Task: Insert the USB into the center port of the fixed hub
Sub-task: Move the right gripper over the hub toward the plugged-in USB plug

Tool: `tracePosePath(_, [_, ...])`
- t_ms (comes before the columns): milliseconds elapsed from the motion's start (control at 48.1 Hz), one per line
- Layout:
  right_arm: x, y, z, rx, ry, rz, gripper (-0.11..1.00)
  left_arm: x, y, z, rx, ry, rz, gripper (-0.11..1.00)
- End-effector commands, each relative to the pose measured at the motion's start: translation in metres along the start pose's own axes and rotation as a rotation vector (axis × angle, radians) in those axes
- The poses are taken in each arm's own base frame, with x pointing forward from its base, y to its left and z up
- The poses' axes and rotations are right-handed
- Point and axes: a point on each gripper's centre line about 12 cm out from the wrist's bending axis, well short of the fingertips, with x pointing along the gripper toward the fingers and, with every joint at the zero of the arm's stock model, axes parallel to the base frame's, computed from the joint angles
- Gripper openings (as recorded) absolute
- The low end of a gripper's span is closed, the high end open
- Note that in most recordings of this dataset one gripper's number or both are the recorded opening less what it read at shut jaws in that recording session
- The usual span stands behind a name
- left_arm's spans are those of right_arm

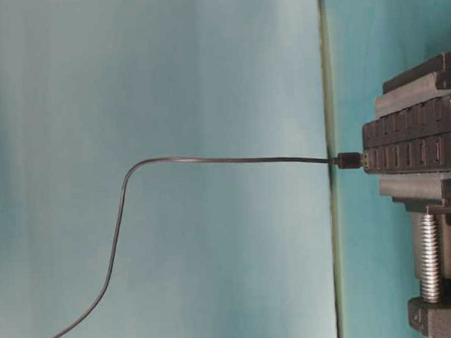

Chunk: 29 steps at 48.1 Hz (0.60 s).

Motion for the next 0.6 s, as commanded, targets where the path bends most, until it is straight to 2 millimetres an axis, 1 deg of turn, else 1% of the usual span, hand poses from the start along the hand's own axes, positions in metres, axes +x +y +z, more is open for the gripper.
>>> tracePosePath(0, [0.006,-0.002,0.012,-0.008,-0.003,-0.014,-0.01,0.002,0.0,0.01,0.0,-0.02,0.001,0.0])
tracePosePath(270, [0.031,-0.013,0.016,-0.106,0.096,-0.084,-0.01,0.002,0.0,0.012,-0.002,-0.025,0.001,0.0])
tracePosePath(582, [0.06,-0.018,0.017,-0.164,0.127,-0.103,-0.01,0.002,0.001,0.011,-0.004,-0.023,0.004,0.0])
